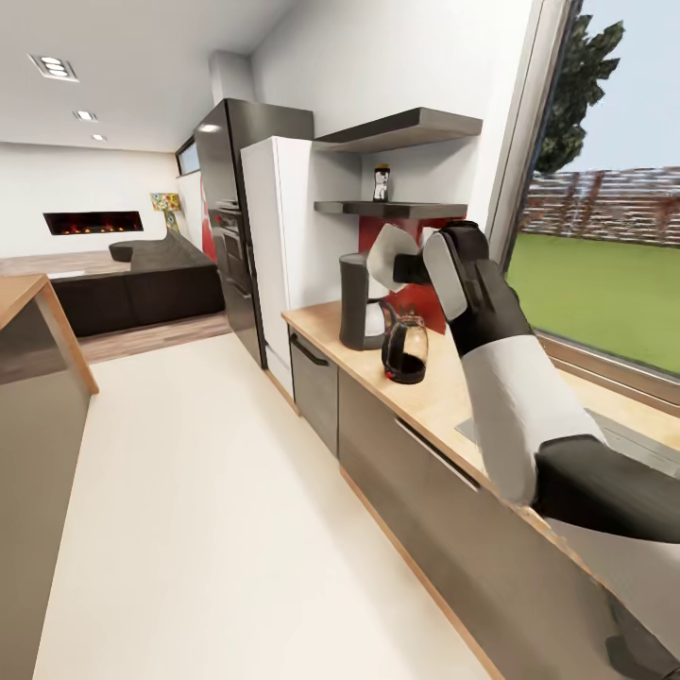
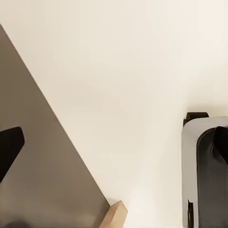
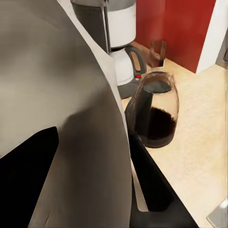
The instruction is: Set up a coffee station on the kitchen countertop: keep the coffee maker on the countertop, move the bottle of coffee from the kitchen shelf to the counter next to the coffee maker, place a paper coffee filter on top of the coffee maker, put the saucer next to the coffee maker with the coffee cup on the saucer, and place the electric kettle next to the coffee maker.
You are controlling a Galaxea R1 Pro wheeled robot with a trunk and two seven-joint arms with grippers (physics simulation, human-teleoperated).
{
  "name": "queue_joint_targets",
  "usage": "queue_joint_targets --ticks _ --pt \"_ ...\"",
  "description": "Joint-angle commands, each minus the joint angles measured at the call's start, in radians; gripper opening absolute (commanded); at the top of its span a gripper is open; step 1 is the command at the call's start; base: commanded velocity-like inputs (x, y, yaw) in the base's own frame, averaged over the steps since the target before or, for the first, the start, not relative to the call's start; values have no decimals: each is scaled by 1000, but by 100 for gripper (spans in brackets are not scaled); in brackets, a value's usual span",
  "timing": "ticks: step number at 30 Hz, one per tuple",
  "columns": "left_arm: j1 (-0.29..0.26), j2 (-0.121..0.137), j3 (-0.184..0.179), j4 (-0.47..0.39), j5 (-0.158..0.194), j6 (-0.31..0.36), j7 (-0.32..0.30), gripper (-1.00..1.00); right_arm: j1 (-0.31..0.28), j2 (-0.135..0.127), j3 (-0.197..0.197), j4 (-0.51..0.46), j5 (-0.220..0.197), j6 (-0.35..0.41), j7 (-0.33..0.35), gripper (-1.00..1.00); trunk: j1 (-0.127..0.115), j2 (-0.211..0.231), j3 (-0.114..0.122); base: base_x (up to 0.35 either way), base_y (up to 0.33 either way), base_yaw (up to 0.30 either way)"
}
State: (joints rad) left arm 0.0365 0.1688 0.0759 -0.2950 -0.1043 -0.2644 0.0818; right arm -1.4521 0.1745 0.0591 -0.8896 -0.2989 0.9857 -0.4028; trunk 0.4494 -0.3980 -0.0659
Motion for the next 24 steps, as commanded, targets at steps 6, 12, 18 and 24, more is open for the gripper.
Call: queue_joint_targets --ticks 6,12,18,24 --pt "0 3 7 12 -11 0 1 100 -94 0 1 85 -11 4 -11 -100 1 -2 -2 26 0 0" --pt "0 20 8 38 -10 3 1 100 -106 0 -13 94 -12 4 -12 -100 1 -2 -2 249 0 0" --pt "-4 25 9 55 -9 13 2 100 -108 0 -46 93 -11 3 -11 -100 1 -2 -2 326 13 0" --pt "-6 24 10 56 -9 15 3 100 -108 0 -51 91 -11 2 -11 -100 1 -2 -2 334 91 0"
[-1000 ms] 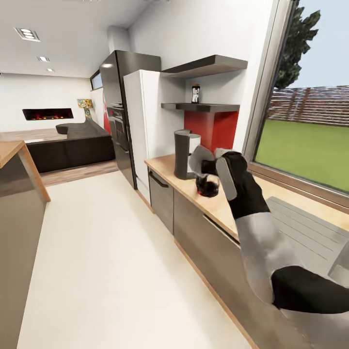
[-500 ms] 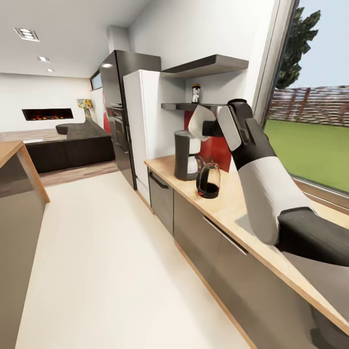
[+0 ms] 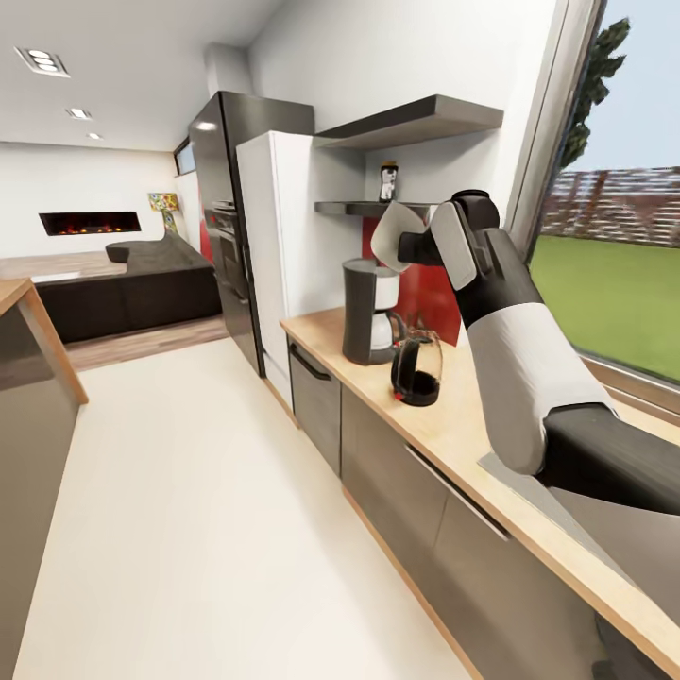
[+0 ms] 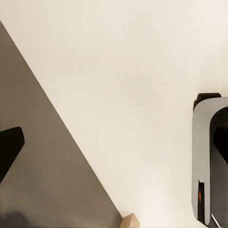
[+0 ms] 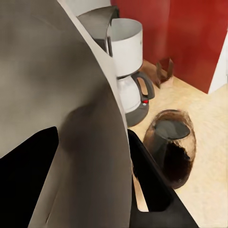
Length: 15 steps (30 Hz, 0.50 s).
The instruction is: Set up a coffee station on the kitchen countertop: keep the coffee maker on the countertop, move the bottle of coffee from the kitchen shelf to the counter next to the coffee maker, place a paper coffee filter on top of the coffee maker, put the saucer next to the coffee maker with the coffee cup on the saucer, and place the electric kettle next to the coffee maker.
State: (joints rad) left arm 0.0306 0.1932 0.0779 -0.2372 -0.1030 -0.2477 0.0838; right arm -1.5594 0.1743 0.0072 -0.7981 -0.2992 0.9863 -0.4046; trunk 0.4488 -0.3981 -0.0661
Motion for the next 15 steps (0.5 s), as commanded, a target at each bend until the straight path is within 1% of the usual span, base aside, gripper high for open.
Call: queue_joint_targets --ticks 1,6,10,12,15 --pt "0 -1 8 -2 -11 -1 1 100 -1 0 1 0 -11 2 -10 -100 1 -2 -2 335 109 0" --pt "0 -1 9 -2 -11 -1 1 100 -2 0 2 3 -11 2 -10 -100 1 -2 -2 326 152 0" --pt "-1 -1 9 -2 -11 -1 1 100 3 0 2 6 -9 2 -10 -100 1 -2 -2 282 221 0" --pt "-1 -1 9 -2 -11 -1 1 100 4 0 2 6 -9 2 -10 -100 1 -2 -2 175 147 0" --pt "-1 -1 8 -2 -11 -2 1 100 4 0 2 7 -9 2 -10 -100 1 -2 -2 76 64 0"
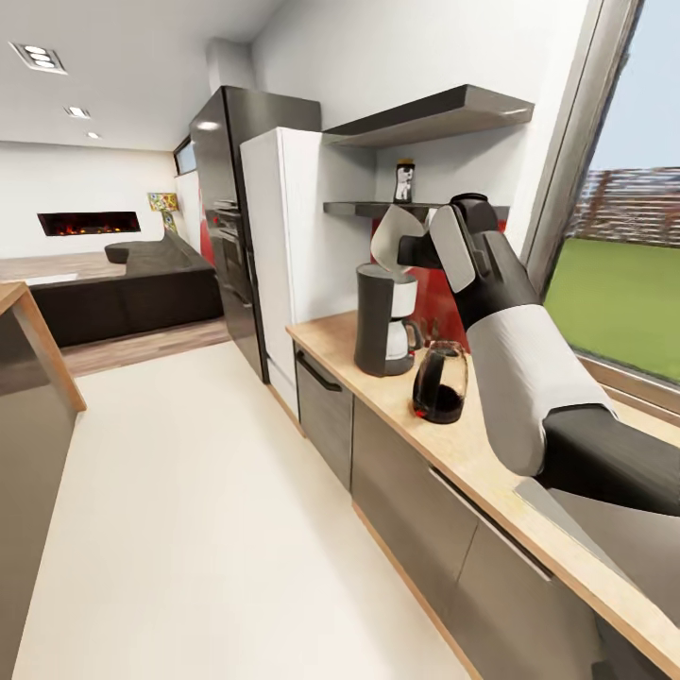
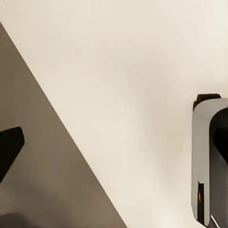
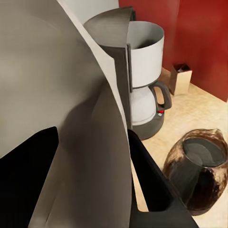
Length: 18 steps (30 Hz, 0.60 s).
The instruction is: Set up a coffee station on the kitchen countertop: keep the coffee maker on the countertop, move the bottle of coffee from the kitchen shelf to the counter next to the coffee maker, place a paper coffee filter on top of the coffee maker, put the saucer next to the coffee maker with the coffee cup on the saucer, and place the electric kettle next to the coffee maker.
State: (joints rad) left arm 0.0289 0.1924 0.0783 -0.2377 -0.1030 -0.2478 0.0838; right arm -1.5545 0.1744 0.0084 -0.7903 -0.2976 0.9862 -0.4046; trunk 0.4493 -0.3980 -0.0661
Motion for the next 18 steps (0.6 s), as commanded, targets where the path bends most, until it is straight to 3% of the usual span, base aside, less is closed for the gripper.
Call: queue_joint_targets --ticks 1,6,18 --pt "1 -1 8 -2 -11 -2 1 100 -1 0 1 0 -11 2 -10 -100 1 -2 -2 37 31 0" --pt "1 -1 8 -2 -11 -2 1 100 0 0 2 3 -11 2 -10 -100 1 -2 -2 12 10 -63" --pt "2 -2 8 -2 -11 -2 1 100 2 0 2 47 -11 2 -10 -100 1 -2 -2 1 1 -247"
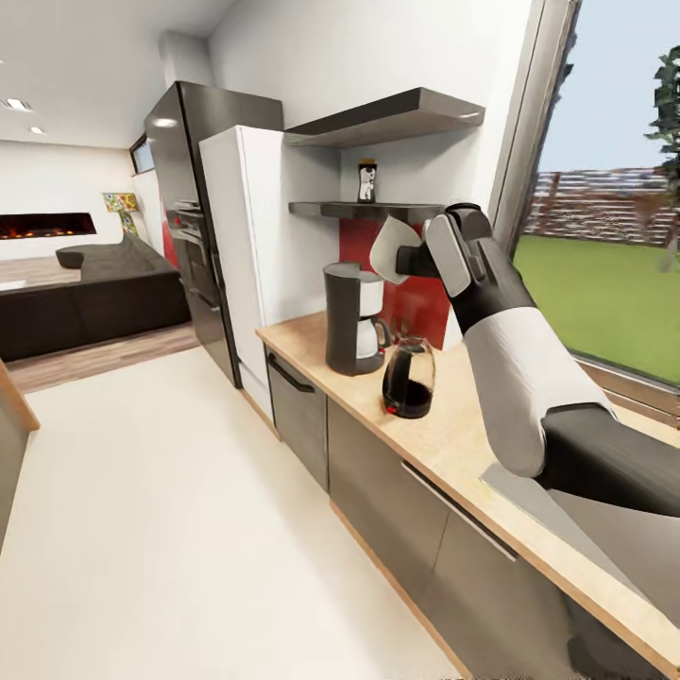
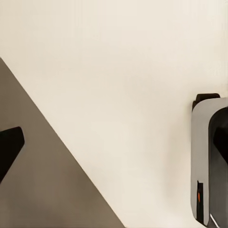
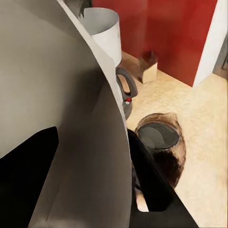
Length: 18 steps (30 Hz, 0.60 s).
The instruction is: Set up a coffee station on the kitchen countertop: keep the coffee maker on the countertop, move the bottle of coffee from the kitchen shelf to the counter next to the coffee maker, place a paper coffee filter on top of the coffee maker, put the saucer next to the coffee maker with the coffee cup on the saucer, and place the electric kettle next to the coffee maker.
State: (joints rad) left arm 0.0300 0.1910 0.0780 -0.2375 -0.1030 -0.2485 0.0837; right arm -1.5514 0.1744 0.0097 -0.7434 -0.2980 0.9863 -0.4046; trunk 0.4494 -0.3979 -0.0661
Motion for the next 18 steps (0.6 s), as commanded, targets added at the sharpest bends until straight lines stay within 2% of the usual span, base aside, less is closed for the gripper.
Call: queue_joint_targets --ticks 1,9,18 --pt "0 -1 8 -2 -11 -2 1 100 -1 0 1 6 -10 2 -10 -100 1 -2 -2 0 0 -129" --pt "1 -2 7 -2 -11 -2 1 100 -1 0 1 89 -10 1 -10 -100 1 -2 -2 0 0 -30" --pt "1 -1 8 -2 -11 -2 1 100 -1 0 1 100 -12 0 -8 -100 1 -2 -2 14 4 -1"
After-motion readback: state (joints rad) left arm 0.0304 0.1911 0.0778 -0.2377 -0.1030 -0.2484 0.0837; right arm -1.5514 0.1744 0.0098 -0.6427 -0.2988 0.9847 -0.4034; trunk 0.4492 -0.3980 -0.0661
